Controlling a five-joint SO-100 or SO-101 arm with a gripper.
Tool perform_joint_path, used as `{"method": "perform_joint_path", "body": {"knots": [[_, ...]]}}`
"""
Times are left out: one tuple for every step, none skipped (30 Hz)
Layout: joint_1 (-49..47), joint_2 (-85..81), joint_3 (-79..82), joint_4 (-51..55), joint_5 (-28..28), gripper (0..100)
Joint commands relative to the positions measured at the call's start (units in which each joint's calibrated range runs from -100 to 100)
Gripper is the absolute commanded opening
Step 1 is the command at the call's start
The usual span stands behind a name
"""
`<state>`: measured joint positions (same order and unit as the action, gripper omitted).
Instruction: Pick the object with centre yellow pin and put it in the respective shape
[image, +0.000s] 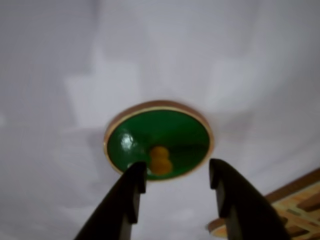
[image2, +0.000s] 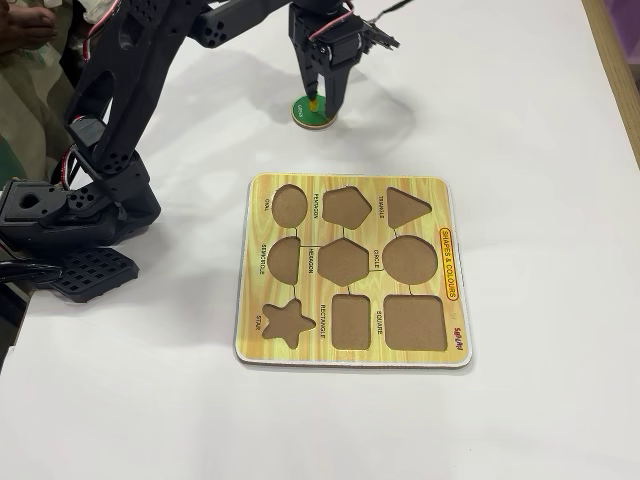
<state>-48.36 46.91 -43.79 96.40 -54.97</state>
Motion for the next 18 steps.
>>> {"method": "perform_joint_path", "body": {"knots": [[-1.2,-1.0,-1.7,0.3,-0.2,15],[-1.3,-1.0,-1.7,0.3,-0.2,15],[-1.4,-1.1,-1.7,0.3,-0.2,15],[-1.7,-1.1,-1.7,0.3,-0.2,15],[-1.9,-1.1,-1.7,0.3,-0.2,15],[-1.9,-1.1,-1.7,0.3,-0.2,15],[-1.9,-1.1,-1.7,0.3,-0.2,15],[-1.9,-1.1,-1.7,0.3,-0.2,15],[-1.9,-1.1,-1.7,0.3,-0.2,15],[-1.8,-1.1,-1.7,0.3,-0.2,15],[-1.5,-1.0,-1.7,0.3,-0.2,15],[-1.1,-0.6,-1.7,0.3,-0.2,15],[-0.8,-0.5,-1.7,0.3,-0.2,15],[-0.7,-0.5,-1.7,0.3,-0.2,15],[-0.6,-0.4,-1.6,0.3,-0.2,15],[-0.4,-0.4,-1.6,0.3,-0.2,15],[0.0,-0.4,-1.5,0.3,-0.2,15],[0.2,-0.4,-1.4,0.3,-0.2,15]]}}
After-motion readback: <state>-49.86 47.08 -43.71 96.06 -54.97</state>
